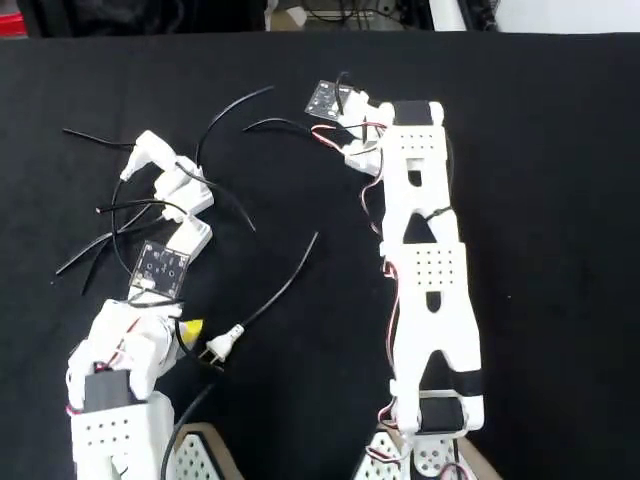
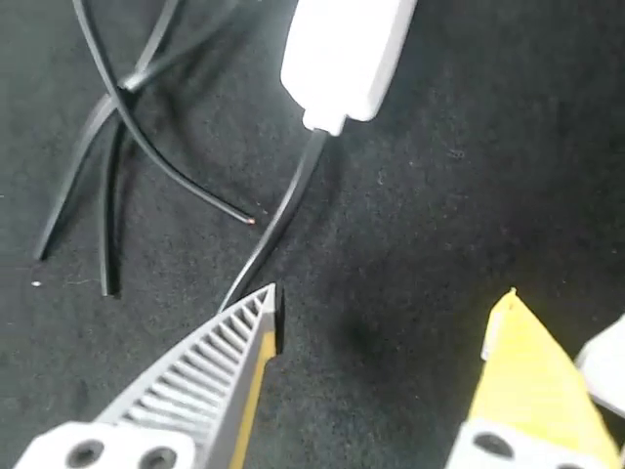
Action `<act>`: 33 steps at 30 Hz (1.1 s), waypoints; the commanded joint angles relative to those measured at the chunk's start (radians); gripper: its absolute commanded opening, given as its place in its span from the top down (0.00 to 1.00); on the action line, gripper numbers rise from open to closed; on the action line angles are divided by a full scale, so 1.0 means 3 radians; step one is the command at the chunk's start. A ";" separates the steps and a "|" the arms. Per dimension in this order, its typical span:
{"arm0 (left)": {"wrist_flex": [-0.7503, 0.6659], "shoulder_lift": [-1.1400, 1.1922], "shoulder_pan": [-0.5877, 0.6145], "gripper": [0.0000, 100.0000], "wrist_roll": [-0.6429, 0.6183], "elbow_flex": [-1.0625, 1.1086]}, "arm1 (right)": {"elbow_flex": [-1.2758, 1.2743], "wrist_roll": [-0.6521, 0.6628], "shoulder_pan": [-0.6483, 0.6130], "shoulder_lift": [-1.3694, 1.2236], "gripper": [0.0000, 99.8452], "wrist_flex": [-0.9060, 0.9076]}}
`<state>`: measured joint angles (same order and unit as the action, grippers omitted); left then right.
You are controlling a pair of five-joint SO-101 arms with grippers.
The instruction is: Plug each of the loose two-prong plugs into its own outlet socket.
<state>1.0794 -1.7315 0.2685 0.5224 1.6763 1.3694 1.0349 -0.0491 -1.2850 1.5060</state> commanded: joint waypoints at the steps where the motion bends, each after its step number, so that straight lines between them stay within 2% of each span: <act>1: 0.0133 -0.0348 0.0028 0.67 0.0015 0.0028 | 0.0560 -0.0128 -0.0005 0.0095 0.99 0.0389; 4: 0.0123 -0.0271 0.0023 0.67 0.0015 0.0023 | 0.1056 -0.0133 -0.0020 0.0110 0.99 0.0834; 7: 0.0082 -0.0286 0.0023 0.67 0.0015 0.0033 | 0.0841 -0.0179 -0.0026 0.0361 0.99 0.0854; 10: 0.0082 -0.0286 0.0023 0.67 0.0015 0.0038 | 0.0734 -0.0517 -0.0031 0.0637 0.99 0.0869; 16: 0.0082 -0.0286 0.0023 0.67 0.0015 0.0038 | 0.0565 -0.0875 -0.0174 0.1527 0.99 0.0885; 24: 0.0097 -0.0286 0.0028 0.67 0.0015 0.0038 | -0.1695 -0.0869 -0.0670 0.3665 0.99 0.0864; 29: 0.0113 -0.0286 0.0028 0.67 0.0015 0.0028 | -0.2938 -0.0481 -0.1033 0.5056 0.99 0.0854; 33: 0.0271 -0.0286 -0.0003 0.67 0.0020 -0.0064 | -0.3966 -0.0266 -0.1447 0.5634 0.99 0.0757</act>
<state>1.1193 -1.8082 0.2685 0.5224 1.6763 0.3798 0.9168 -0.4066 0.2616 1.7300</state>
